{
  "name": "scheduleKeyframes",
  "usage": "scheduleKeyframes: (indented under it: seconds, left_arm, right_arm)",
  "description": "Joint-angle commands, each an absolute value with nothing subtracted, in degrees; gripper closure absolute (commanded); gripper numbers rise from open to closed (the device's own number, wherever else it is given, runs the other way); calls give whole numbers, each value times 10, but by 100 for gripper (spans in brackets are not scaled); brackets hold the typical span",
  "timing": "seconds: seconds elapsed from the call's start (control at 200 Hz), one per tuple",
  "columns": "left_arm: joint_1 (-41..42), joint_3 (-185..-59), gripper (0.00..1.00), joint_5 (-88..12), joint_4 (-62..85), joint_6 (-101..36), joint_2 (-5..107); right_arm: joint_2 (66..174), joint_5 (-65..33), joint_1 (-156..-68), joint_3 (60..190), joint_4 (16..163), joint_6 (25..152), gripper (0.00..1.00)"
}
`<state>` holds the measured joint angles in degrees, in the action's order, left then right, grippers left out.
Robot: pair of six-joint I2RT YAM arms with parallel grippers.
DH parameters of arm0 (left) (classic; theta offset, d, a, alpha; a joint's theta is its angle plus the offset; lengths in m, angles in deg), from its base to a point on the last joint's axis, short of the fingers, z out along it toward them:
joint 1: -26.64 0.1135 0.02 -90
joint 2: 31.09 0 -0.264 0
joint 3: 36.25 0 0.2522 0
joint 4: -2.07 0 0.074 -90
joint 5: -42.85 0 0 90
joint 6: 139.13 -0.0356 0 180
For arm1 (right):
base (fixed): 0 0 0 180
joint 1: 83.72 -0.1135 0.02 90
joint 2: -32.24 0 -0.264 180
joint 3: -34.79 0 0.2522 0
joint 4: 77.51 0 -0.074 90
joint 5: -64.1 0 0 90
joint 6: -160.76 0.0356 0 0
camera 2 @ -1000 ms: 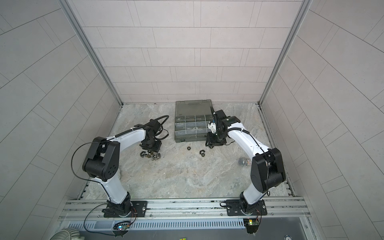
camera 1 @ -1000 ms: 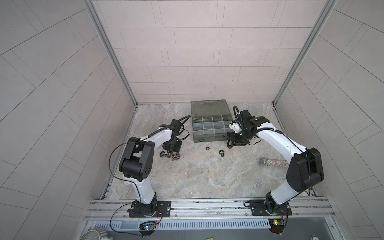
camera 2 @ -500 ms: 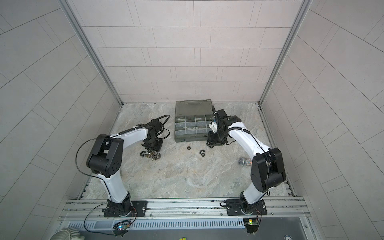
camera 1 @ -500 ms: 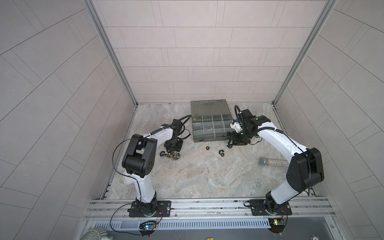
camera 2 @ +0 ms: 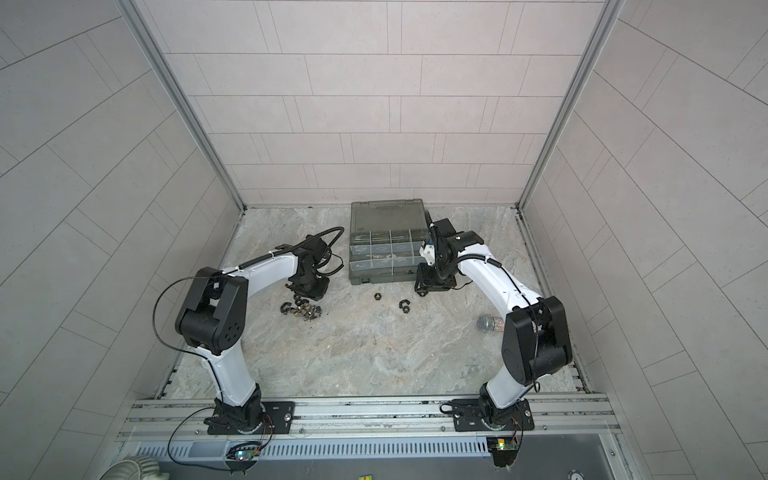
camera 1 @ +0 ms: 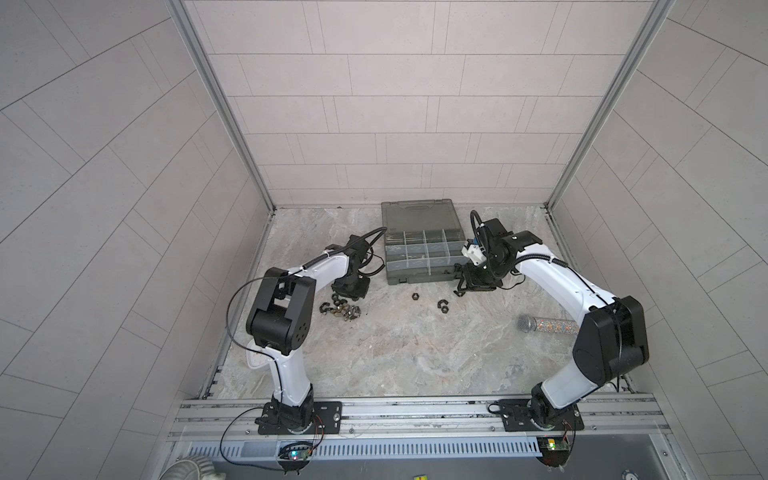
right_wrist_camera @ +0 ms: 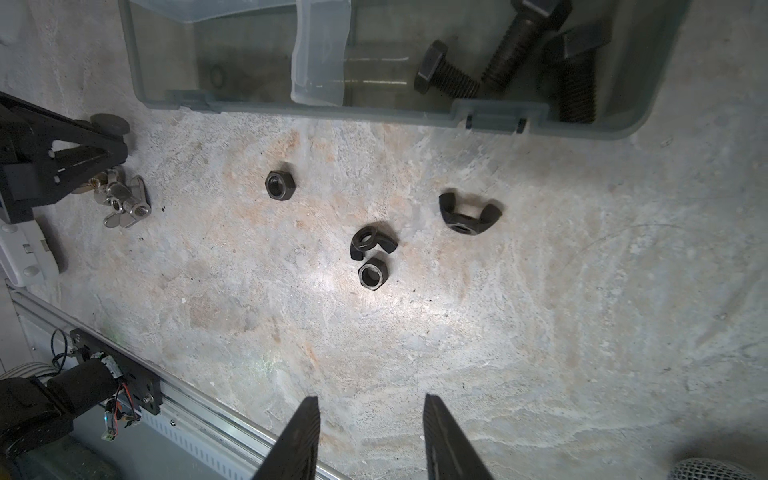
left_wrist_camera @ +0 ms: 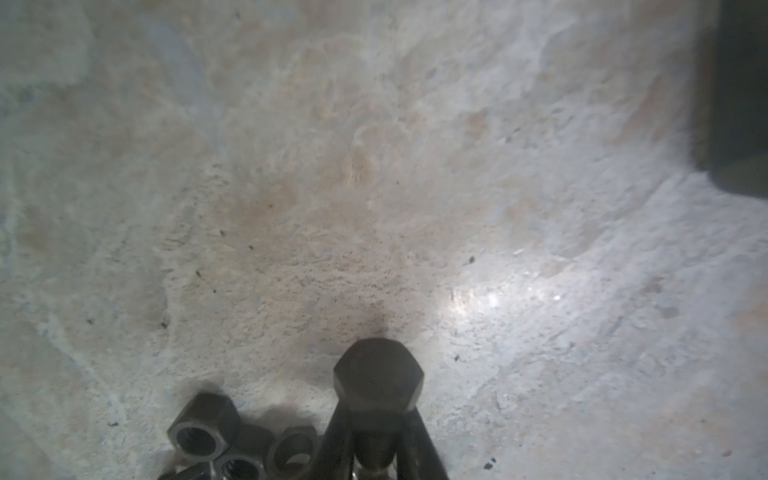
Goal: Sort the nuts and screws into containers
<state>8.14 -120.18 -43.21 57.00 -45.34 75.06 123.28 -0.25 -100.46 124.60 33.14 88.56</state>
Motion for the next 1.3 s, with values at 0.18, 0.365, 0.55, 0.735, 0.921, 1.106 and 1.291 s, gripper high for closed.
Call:
scheduleKeyframes:
  seconds: [0.18,0.365,0.55,0.735,0.921,1.106,1.291]
  left_arm:
    - [51,-1287,86,-437,621,-451,752]
    - [-15,-1400,85,-443,657,-447,780]
    - [-84,-1558,85,-408,689,-443,868]
    - [-132,-1658,85,-397,694,-455,943]
    - [-158,-1699,85,-379,679,-447,987]
    - [-164,-1708,84,-372,654,-448,1005]
    - [-161,-1737,84,-382,655,-456,1026]
  right_arm:
    - [1186,-11,-992,1244,317,884,58]
    - [1158,-12,-970,1224,317,884,57]
    - [1123,-14,-947,1201,314,886,57]
    - [1085,-19,-935,1165,309,871,57]
    - [1039,-12,-926,1158,292,860,54]
    - [966,-44,-925,1136,340,891,52]
    - [886,-62,-923,1088,419,939,42]
